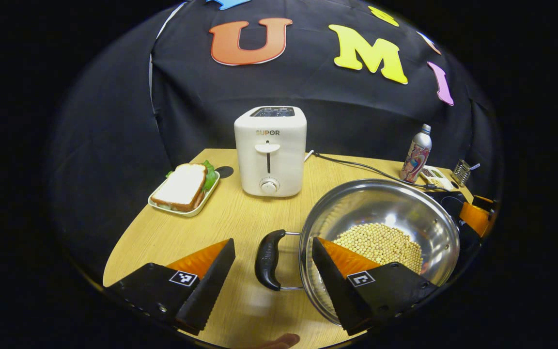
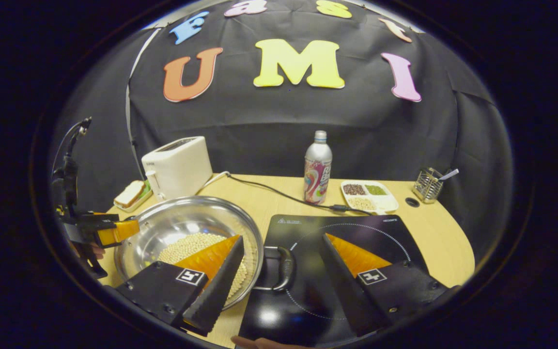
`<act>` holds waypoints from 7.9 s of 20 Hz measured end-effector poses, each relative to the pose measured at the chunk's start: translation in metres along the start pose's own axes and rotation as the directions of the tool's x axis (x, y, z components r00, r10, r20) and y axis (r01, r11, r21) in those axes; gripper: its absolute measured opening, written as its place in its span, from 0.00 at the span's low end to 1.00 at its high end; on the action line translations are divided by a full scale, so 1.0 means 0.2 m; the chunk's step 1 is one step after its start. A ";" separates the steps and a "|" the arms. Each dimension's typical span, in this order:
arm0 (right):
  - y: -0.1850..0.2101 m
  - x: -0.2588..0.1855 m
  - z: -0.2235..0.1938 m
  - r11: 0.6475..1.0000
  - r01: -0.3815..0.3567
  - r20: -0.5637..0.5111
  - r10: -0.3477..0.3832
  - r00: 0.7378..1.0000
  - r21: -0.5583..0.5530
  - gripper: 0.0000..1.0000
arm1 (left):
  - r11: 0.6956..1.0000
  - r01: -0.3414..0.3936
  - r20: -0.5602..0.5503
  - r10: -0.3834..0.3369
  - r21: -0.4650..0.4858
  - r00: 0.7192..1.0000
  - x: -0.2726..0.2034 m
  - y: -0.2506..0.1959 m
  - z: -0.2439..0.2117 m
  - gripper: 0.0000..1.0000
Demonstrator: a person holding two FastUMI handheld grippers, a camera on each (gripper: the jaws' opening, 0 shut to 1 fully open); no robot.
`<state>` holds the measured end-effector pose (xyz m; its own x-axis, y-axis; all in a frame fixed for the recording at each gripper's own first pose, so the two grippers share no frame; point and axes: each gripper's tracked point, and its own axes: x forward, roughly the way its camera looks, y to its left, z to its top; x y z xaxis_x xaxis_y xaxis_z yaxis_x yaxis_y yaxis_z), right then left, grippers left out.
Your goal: First push the handle of the pot to place it horizontally, then grasp the pot with both hands and set it on the induction cooktop.
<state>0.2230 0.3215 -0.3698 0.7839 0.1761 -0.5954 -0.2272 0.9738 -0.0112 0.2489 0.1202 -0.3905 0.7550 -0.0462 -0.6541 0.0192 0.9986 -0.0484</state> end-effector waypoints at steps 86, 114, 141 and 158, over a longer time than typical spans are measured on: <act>-1.33 -0.04 0.07 0.999 0.002 -0.119 -0.008 0.993 -0.050 0.56 | 0.983 0.109 -0.042 -0.104 0.146 0.994 -0.12 -1.33 0.20 0.62; -1.29 -0.86 0.03 0.996 0.039 0.232 -0.058 0.971 0.085 1.00 | 0.993 0.073 0.350 -0.101 0.093 0.931 -1.01 -1.25 0.22 0.97; -1.24 -2.38 0.15 0.987 0.085 0.619 -0.153 0.770 0.138 1.00 | 1.000 -0.010 0.691 0.004 0.004 0.722 -2.42 -0.93 0.27 0.95; -1.29 -2.40 0.13 0.981 0.139 0.611 -0.194 0.768 0.138 1.00 | 0.999 0.031 0.713 -0.044 0.032 0.700 -2.47 -0.99 0.26 0.95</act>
<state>-0.0800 -0.0097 -0.0593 0.9988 0.0338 0.0359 -0.0344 0.9993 0.0169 -0.0936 -0.0532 -0.0177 0.9948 -0.0596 0.0823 0.0634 0.9970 -0.0450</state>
